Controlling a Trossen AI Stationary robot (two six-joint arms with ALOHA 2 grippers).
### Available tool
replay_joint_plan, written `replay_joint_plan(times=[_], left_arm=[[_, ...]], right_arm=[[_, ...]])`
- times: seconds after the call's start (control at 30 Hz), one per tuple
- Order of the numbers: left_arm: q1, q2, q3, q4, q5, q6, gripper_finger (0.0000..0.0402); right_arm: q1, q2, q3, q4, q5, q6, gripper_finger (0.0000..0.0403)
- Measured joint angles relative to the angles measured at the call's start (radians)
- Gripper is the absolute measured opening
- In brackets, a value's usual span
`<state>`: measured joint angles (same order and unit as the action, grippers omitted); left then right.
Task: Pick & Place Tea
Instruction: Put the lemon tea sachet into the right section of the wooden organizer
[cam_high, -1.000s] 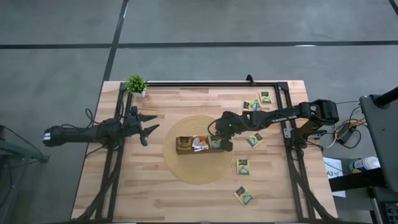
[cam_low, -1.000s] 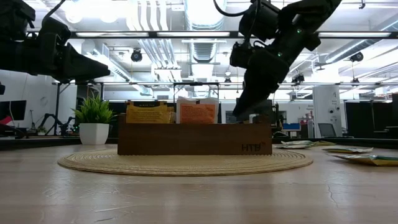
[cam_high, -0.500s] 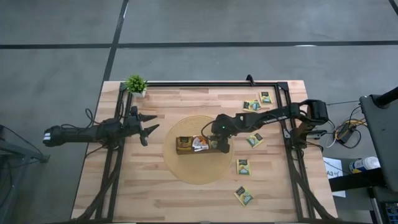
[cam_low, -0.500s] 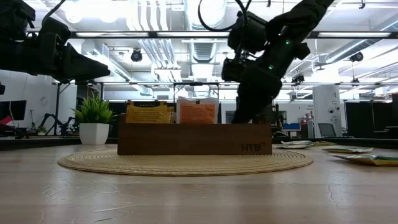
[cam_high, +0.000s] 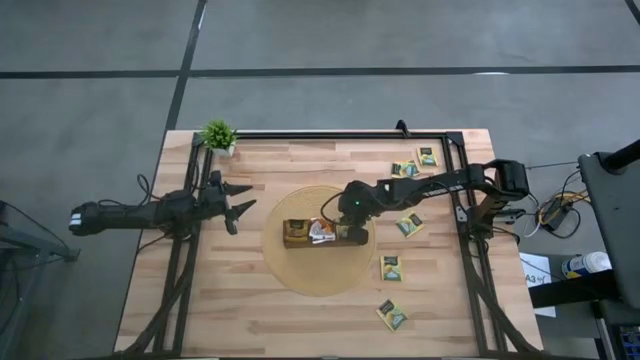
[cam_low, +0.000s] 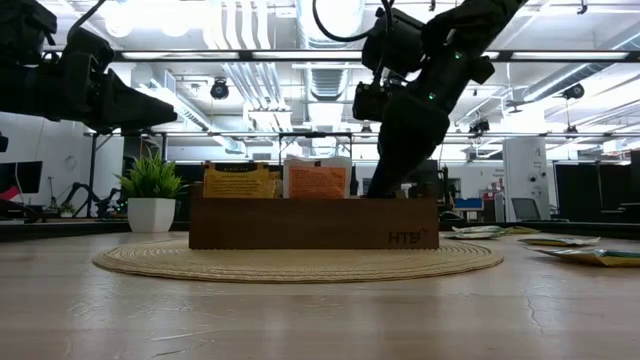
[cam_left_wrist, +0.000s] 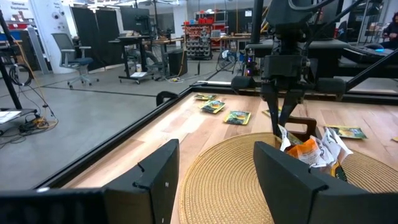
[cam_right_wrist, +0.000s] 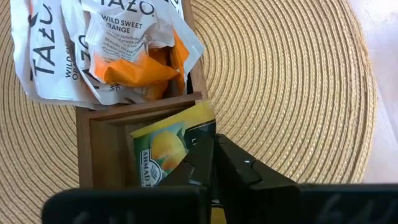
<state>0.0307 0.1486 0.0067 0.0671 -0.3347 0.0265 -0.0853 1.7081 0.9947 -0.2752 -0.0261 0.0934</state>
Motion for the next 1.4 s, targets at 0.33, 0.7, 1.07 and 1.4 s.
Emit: replay_joint_plan(times=[0.33, 0.7, 1.07, 1.4], left_arm=[[0.0, 0.0, 0.0, 0.0, 0.0, 0.0, 0.0202], [-0.001, 0.0, 0.0, 0.0, 0.0, 0.0, 0.0202], [-0.001, 0.0, 0.0, 0.001, 0.0, 0.0, 0.0202], [-0.001, 0.0, 0.0, 0.001, 0.0, 0.0, 0.0202]], right_arm=[[0.016, -0.004, 0.019, -0.014, 0.017, -0.03, 0.0008], [0.121, -0.057, 0.033, -0.072, 0.167, -0.104, 0.0008], [0.177, -0.052, 0.033, -0.071, 0.292, -0.15, 0.0008], [0.141, -0.046, 0.02, -0.058, 0.292, -0.105, 0.0008]])
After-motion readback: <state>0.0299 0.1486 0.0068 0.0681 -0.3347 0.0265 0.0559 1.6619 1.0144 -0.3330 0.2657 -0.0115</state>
